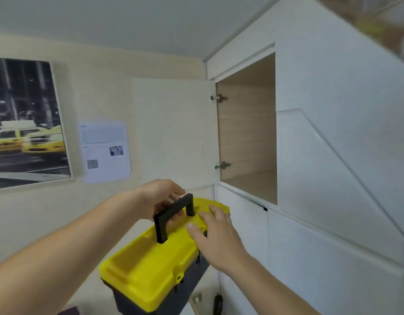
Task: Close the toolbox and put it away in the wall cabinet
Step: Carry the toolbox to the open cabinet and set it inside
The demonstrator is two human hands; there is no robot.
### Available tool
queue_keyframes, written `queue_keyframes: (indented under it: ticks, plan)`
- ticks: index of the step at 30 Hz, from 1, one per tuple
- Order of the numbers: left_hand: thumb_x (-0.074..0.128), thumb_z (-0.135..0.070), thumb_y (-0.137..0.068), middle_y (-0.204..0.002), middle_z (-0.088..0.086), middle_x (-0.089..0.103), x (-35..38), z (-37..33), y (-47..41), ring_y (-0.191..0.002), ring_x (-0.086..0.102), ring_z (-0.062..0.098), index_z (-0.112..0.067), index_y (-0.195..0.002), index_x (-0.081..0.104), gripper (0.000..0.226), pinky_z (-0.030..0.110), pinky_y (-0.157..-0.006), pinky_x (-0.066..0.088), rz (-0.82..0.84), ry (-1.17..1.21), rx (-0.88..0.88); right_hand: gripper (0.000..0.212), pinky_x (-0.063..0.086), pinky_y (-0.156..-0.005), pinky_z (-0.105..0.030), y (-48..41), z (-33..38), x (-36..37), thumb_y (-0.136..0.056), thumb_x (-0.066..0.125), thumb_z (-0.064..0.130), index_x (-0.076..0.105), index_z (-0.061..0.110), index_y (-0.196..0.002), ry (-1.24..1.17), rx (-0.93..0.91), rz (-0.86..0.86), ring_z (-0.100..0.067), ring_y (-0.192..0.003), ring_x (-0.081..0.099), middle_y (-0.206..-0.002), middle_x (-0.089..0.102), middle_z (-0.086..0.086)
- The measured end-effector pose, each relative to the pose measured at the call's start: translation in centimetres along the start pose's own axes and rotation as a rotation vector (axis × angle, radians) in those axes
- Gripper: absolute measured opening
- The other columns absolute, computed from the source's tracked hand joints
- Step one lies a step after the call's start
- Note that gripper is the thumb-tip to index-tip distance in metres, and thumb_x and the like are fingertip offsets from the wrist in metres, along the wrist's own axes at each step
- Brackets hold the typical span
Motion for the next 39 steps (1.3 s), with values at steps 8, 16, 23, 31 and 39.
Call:
queue_keyframes:
  ticks: [8,16,23,31,39]
  plan:
    - [0.054,-0.034,-0.089,-0.085,0.022,0.064,6.5,-11.9,-12.7,-0.048,0.059,0.027,-0.008,-0.109,0.050,0.033,0.031,-0.049,0.054,0.096,0.041,0.045,0.063,0.032,-0.107,-0.038,-7.7,-8.1,-6.0,-0.086,0.027,0.070,0.041,0.033,-0.136,0.012,-0.191,-0.120,-0.008,-0.136,0.021,-0.151,0.027,0.010]
    - [0.055,-0.035,-0.089,-0.095,0.022,0.063,11.9,-23.0,-26.3,-0.056,0.061,0.028,-0.008,-0.122,0.046,0.043,0.033,-0.054,0.056,0.201,0.006,0.156,0.066,0.034,-0.107,-0.040,-18.1,-15.9,-7.9,-0.086,0.031,0.070,0.047,0.027,-0.133,0.111,-0.221,-0.178,-0.012,-0.135,0.025,-0.148,0.033,0.006]
    - [0.054,-0.022,-0.090,-0.088,0.019,0.056,16.7,-30.2,-39.3,-0.062,0.056,0.024,-0.003,-0.119,0.050,0.034,0.030,-0.051,0.056,0.400,-0.040,0.255,0.073,0.018,-0.109,-0.030,-27.6,-23.5,-6.5,-0.084,0.041,0.069,0.034,0.025,-0.142,0.415,-0.125,-0.192,-0.013,-0.139,0.017,-0.150,0.031,0.006]
    - [0.053,-0.006,-0.093,-0.082,0.013,0.056,25.0,-33.2,-50.3,-0.065,0.055,0.020,0.003,-0.111,0.052,0.020,0.027,-0.047,0.055,0.588,-0.167,0.309,0.076,0.022,-0.114,-0.037,-33.8,-33.3,-5.0,-0.084,0.032,0.068,0.022,0.023,-0.145,0.531,0.160,-0.105,-0.016,-0.138,0.016,-0.152,0.020,0.004]
    - [0.052,0.003,-0.091,-0.085,0.019,0.064,29.0,-33.5,-55.2,-0.068,0.061,0.025,0.011,-0.122,0.057,0.032,0.029,-0.057,0.057,0.672,-0.163,0.492,0.079,0.014,-0.116,-0.037,-35.8,-38.2,-3.4,-0.083,0.020,0.069,0.022,0.021,-0.145,0.645,0.324,-0.117,-0.020,-0.142,0.009,-0.156,0.020,-0.001]
Point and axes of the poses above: each hand's wrist, its own y-axis away from the middle knuckle, its own x-axis out of the palm, z = x × y, the point moved 7 cm from there along -y, towards the middle knuckle
